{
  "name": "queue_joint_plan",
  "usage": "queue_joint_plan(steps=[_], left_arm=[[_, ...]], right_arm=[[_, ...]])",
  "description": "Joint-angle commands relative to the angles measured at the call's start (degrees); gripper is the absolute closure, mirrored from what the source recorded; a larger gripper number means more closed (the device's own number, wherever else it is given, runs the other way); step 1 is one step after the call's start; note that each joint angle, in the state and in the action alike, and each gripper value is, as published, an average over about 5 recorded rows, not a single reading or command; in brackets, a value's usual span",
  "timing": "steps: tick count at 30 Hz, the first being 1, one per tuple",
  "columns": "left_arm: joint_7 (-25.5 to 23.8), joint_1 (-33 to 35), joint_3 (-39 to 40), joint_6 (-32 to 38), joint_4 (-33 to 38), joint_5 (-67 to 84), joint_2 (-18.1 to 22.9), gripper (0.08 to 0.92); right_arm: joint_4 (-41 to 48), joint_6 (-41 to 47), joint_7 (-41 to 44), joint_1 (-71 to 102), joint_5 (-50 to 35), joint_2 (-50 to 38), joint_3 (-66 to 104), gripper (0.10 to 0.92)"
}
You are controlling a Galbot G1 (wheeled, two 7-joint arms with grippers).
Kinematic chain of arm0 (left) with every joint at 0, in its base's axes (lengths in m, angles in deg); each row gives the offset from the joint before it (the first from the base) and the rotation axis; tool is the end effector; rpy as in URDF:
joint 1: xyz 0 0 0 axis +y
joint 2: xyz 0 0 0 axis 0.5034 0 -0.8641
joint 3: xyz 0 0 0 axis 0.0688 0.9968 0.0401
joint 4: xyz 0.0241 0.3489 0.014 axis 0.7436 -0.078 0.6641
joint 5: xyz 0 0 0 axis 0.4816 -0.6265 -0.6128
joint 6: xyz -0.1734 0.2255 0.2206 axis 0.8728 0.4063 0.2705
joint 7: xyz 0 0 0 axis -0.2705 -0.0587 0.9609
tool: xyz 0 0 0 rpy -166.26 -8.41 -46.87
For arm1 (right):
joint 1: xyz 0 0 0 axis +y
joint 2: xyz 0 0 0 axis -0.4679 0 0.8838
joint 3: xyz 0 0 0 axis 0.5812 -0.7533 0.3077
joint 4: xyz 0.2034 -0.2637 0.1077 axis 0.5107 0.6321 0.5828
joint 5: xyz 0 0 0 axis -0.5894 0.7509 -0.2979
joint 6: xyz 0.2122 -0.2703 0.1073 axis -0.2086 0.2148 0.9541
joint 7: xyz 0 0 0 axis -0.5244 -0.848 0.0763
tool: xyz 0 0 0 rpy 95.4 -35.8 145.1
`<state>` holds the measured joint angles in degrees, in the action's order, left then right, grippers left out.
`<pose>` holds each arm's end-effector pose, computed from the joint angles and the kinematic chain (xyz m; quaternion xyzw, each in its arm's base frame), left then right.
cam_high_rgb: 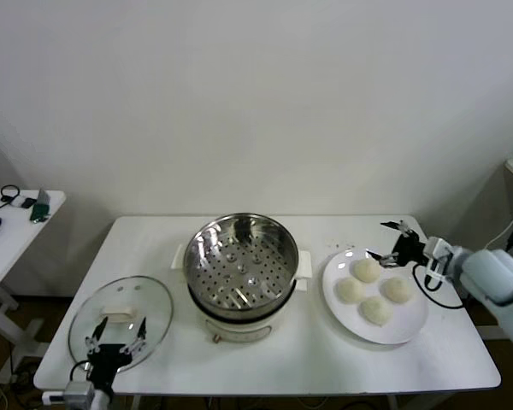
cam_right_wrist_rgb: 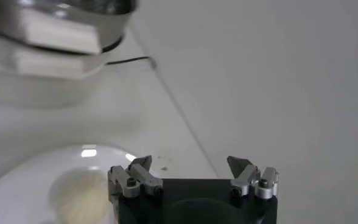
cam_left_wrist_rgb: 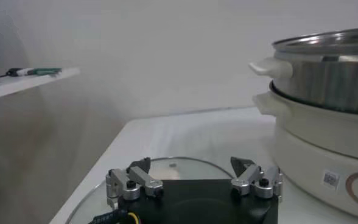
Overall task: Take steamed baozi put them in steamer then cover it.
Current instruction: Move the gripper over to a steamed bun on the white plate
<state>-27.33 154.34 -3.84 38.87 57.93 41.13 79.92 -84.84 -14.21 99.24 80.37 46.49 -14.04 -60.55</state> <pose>0.1480 0.1111 -0.3633 0.0377 -0.9861 -0.0552 0.1523 0.4460 -0.2303 -0.1615 0.4217 -0.7433 0.4646 0.2320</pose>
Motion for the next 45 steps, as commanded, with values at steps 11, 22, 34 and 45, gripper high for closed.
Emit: queue_joint_plan(steps=[11, 22, 34, 45], left_arm=[[-0.44, -1.25, -0.34, -0.30, -0.93, 0.32, -0.48, 0.177], [-1.22, -2.60, -2.00, -1.25, -0.58, 1.07, -0.41, 0.177], [-1.08, -2.31, -2.74, -0.86, -1.59, 1.58, -0.73, 0.177], [-1.01, -2.37, -2.73, -0.49, -2.34, 1.56, -0.79, 0.177]], right_arm=[[19.71, -4.02, 22.32, -58.83, -3.71, 9.77, -65.76, 0.203], [29.02, -0.31, 17.63, -47.17, -2.95, 20.66, -64.06, 0.203], [34.88, 1.44, 13.54, -36.17, -1.84, 24.22, -54.52, 0.203], [38.68, 1.78, 11.68, -32.07, 0.39, 26.27, -50.11, 0.203]])
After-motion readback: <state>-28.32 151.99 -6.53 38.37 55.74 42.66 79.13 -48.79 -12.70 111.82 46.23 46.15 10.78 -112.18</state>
